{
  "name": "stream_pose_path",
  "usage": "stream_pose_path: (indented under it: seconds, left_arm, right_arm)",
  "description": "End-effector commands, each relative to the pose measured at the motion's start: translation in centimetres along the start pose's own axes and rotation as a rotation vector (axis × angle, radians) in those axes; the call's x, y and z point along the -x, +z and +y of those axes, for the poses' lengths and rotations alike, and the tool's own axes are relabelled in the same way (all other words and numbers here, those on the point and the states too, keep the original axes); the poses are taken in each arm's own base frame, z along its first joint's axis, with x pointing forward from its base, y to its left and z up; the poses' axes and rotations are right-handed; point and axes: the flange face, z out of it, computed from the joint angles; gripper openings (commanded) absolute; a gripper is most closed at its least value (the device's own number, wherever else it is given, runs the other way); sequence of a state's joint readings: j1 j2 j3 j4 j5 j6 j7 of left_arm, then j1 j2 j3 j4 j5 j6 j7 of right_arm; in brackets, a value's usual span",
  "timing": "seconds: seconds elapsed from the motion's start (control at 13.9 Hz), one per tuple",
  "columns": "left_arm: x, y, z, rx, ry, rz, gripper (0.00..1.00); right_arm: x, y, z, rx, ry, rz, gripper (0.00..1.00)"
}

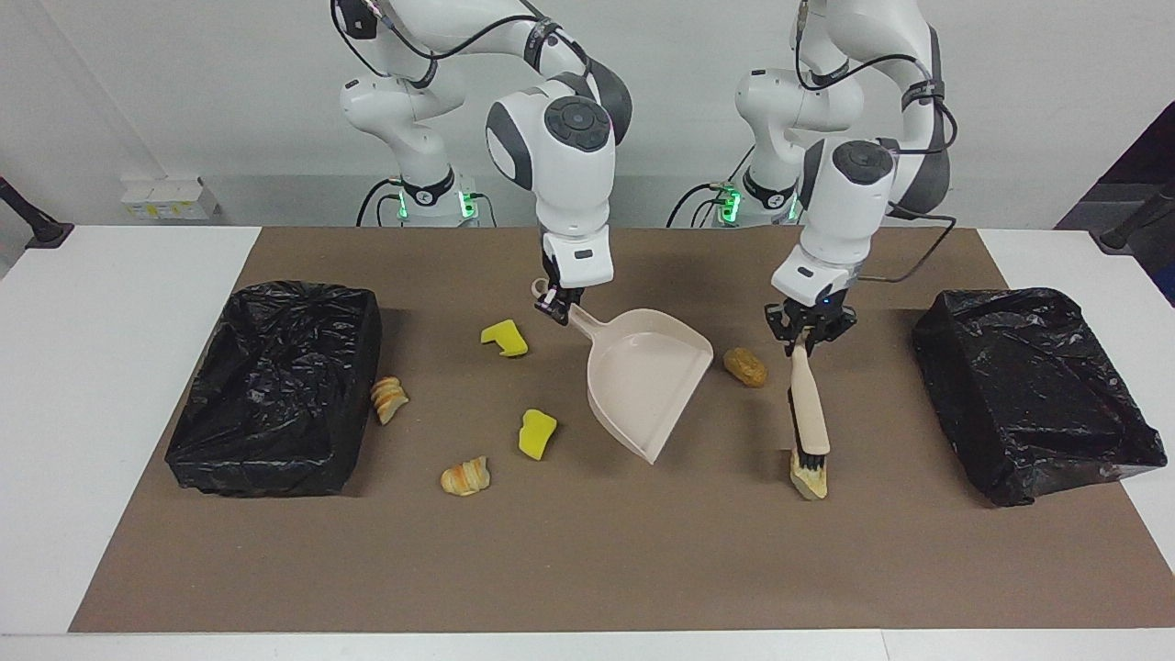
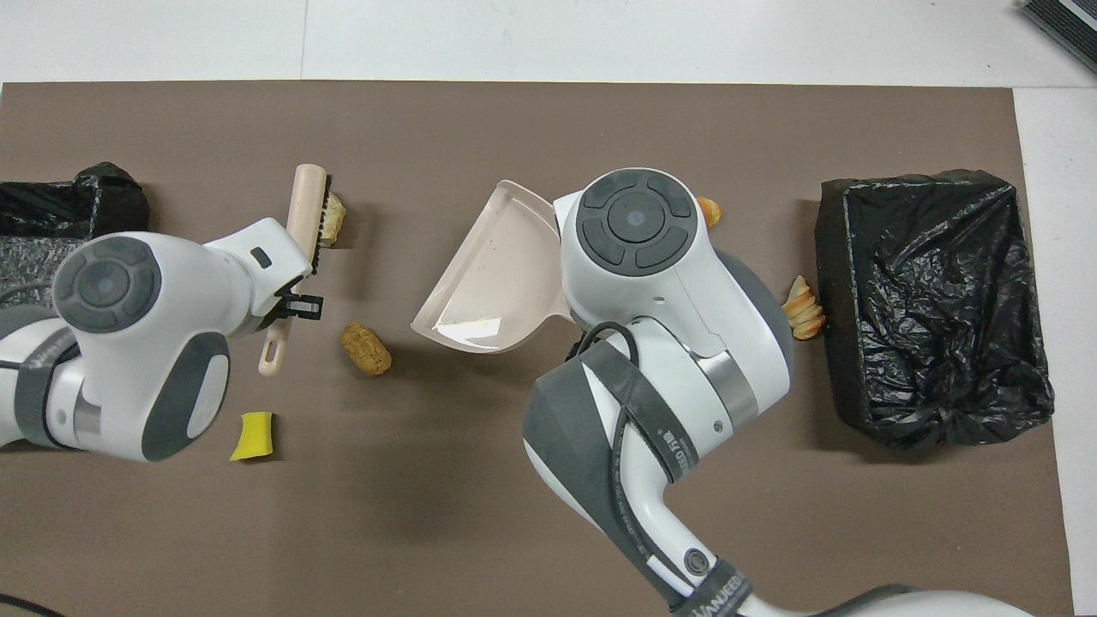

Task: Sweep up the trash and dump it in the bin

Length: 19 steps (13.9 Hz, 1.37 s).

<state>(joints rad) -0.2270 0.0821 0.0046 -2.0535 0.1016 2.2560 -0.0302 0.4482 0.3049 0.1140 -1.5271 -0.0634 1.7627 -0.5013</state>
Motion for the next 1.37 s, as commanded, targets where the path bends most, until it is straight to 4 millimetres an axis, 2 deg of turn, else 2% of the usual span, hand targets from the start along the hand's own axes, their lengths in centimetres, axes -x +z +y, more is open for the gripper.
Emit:
stream_pose_path:
  seconds: [0.0,0.14,0.22,0.43,0.72,0.79,1.08,1.22,1.29]
  left_arm:
    - [-5.1,1.5,-4.2,-0.009,0.135,-0.027,0.0]
    - [-7.1,3.3,-5.2,-0.015,0.181,-0.023,0.0]
    - [-7.1,4.6,-5.4,-0.012,0.228,-0.036,0.0]
    - [-5.2,5.7,-5.6,0.023,0.437,-0.125,0.0]
    - [-1.2,5.6,-4.0,0.084,0.606,-0.257,0.0]
    - [-0.4,5.1,-2.6,0.106,0.676,-0.3,0.0]
    - [2.2,2.0,-1.5,0.138,0.74,-0.372,0.0]
    - [2.1,0.1,-1.4,0.118,0.716,-0.339,0.0]
    - [2.0,-0.9,-2.0,0.103,0.675,-0.317,0.0]
  right_arm:
    - [1.2,-0.1,1.1,0.017,-0.098,0.005,0.0]
    - [0.6,0.2,1.4,0.035,-0.129,0.014,0.0]
    - [0.1,0.0,1.2,0.044,-0.14,0.017,0.0]
    - [0.3,0.4,1.4,0.046,-0.178,-0.007,0.0]
    - [0.3,0.4,1.3,0.047,-0.18,-0.008,0.0]
    - [0.2,0.4,1.3,0.048,-0.181,-0.01,0.0]
    - [0.4,1.0,-0.1,0.025,-0.194,-0.04,0.0]
    - [0.5,1.2,-0.2,0.022,-0.206,-0.044,0.0]
    - [0.5,1.2,-0.1,0.023,-0.216,-0.043,0.0]
